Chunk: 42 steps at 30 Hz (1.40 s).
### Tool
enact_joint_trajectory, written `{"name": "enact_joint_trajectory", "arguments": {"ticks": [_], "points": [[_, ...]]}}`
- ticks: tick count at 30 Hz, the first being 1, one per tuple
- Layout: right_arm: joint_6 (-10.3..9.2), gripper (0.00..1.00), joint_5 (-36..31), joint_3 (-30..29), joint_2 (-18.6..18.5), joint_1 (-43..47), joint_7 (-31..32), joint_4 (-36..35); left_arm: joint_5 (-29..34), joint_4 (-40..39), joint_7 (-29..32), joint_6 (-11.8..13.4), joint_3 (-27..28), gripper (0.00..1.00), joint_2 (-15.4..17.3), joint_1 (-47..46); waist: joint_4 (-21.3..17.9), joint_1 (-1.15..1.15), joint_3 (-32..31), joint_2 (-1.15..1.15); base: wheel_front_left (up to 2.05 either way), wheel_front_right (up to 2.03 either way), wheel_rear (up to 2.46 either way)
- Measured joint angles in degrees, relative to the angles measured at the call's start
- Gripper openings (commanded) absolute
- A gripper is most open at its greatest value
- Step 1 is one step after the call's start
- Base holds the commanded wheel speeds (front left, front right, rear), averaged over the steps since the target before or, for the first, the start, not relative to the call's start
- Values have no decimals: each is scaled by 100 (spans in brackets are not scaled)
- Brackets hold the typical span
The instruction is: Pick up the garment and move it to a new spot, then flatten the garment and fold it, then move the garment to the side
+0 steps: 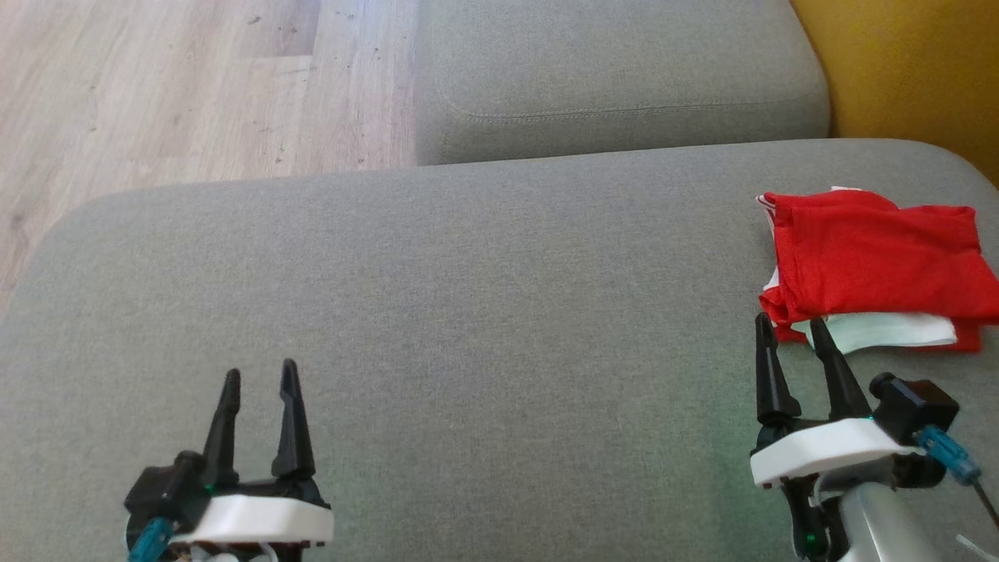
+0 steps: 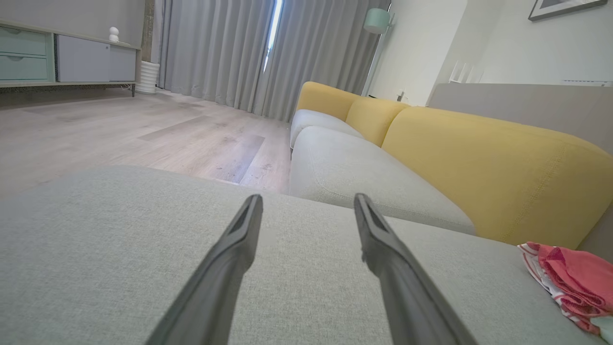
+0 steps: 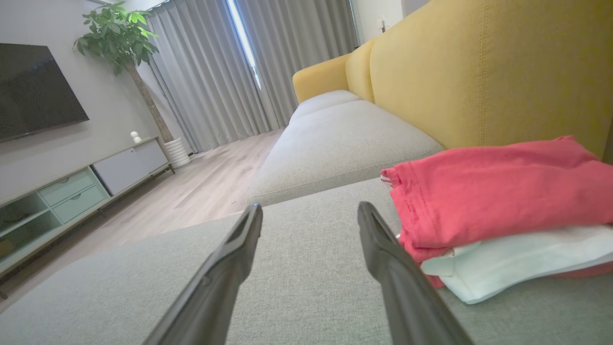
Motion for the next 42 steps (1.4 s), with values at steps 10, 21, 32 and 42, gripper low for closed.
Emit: {"name": "enact_joint_trajectory", "arguments": {"ticks": [10,21,32,42], "points": [[0,100,-33,-1,0,8,0,-176,-202,-34,0,5,66,100,0,7,-20,0,31,0,0,0,0],[0,100,-68,35,0,8,-1,-220,-268,-18,0,4,75,100,0,7,-14,0,39,0,0,0,0],[0,100,-27,60,0,8,-1,-214,-345,-23,0,-1,96,100,0,7,-9,0,50,0,0,0,0],[0,0,176,59,13,435,70,237,-620,441,89,5,86,0,-9,338,-14,0,63,0,0,0,0]]}}
